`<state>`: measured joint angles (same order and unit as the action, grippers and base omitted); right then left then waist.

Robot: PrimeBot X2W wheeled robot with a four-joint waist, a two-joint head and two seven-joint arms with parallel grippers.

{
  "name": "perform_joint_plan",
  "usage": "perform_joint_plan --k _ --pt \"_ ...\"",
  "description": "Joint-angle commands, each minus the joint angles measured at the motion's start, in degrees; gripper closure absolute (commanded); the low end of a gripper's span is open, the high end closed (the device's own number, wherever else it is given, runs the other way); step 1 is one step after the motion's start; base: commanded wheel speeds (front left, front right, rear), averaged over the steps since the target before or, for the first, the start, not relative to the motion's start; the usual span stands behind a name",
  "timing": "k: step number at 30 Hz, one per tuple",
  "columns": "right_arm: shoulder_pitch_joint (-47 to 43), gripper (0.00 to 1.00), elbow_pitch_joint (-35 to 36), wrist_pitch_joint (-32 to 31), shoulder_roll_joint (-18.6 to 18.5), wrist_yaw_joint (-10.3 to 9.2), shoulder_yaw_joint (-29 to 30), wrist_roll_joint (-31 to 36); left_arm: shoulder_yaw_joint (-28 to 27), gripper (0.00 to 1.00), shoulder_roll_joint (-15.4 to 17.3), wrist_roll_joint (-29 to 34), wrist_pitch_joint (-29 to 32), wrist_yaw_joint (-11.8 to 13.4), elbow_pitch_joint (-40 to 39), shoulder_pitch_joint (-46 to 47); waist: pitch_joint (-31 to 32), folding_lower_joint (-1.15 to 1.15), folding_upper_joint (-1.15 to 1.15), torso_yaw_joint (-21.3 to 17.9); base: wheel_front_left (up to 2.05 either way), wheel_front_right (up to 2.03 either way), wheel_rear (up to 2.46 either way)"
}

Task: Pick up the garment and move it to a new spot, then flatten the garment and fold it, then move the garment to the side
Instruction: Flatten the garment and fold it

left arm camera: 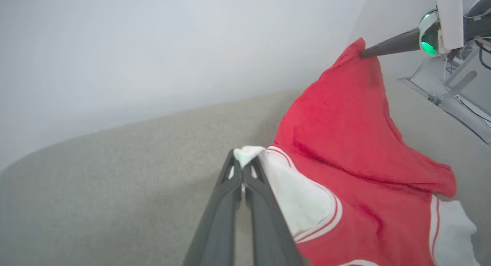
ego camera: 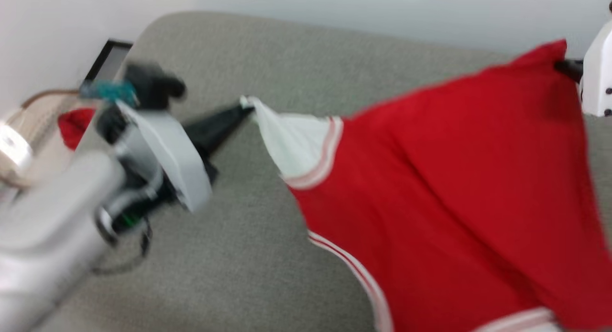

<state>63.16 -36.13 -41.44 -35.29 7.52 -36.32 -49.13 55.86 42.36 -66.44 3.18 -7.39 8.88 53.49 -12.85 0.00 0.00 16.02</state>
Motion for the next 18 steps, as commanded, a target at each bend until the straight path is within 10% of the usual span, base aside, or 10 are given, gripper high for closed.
perform_joint_plan --k 1,18 --pt "0.6 1.0 0.6 0.7 0.1 -0.06 -0.1 -0.4 -0.4 1.0 0.7 -0.5 1.1 -0.1 0.5 1.9 3.9 0.0 0.0 -3.2 0.0 0.0 0.0" --pt "7.7 1.0 -0.6 13.7 4.9 -0.06 4.4 -1.2 0.6 1.0 -1.2 -3.5 13.4 -0.1 15.6 28.5 12.6 0.0 0.0 -9.9 0.0 0.0 0.0"
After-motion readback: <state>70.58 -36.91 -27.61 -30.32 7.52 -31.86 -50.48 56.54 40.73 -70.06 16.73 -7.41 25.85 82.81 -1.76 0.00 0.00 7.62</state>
